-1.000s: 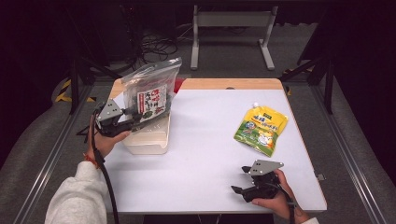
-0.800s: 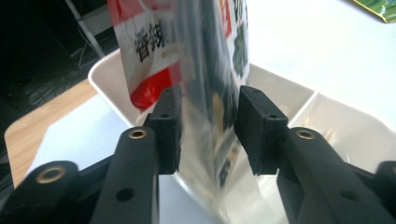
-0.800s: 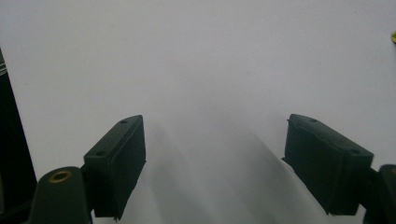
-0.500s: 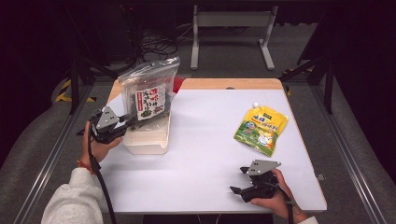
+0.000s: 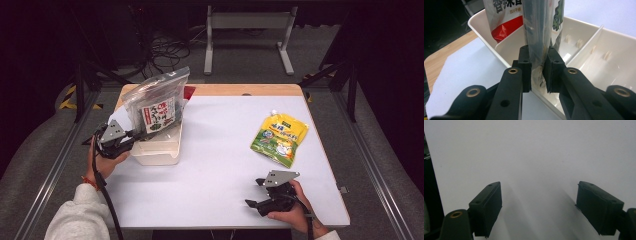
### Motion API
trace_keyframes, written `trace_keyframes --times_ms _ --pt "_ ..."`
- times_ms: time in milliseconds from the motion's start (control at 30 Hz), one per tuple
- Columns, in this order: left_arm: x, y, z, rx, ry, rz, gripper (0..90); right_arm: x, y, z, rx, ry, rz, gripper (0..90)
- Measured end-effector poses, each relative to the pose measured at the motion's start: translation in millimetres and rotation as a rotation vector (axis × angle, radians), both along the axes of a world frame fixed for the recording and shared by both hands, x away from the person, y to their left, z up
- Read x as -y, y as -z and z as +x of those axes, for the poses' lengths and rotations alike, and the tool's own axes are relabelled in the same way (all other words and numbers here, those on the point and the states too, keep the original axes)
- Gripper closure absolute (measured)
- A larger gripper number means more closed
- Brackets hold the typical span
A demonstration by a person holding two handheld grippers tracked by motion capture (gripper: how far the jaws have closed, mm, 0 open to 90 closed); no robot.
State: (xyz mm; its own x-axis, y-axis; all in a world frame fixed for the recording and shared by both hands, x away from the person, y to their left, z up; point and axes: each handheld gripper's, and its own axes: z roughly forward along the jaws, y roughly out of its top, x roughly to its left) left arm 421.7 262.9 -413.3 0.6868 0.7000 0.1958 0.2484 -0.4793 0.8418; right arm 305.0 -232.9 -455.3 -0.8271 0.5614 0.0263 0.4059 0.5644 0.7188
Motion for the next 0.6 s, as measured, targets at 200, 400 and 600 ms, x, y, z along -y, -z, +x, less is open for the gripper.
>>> trace_keyframes --times_ms 200,400,600 --pt "1.0 -0.2 -2.3 -0.012 -0.02 -0.051 75.7 2.2 -0.4 0.3 0.002 0.007 -0.001 20.6" --pt "0.4 -4.0 -1.2 0.009 -0.037 -0.145 61.9 5.0 -1.7 0.2 0.009 0.016 0.002 20.4" --pt "2.0 -10.6 -0.6 0.034 -0.035 -0.236 60.7 7.1 -2.9 0.1 0.014 0.024 0.006 20.5"
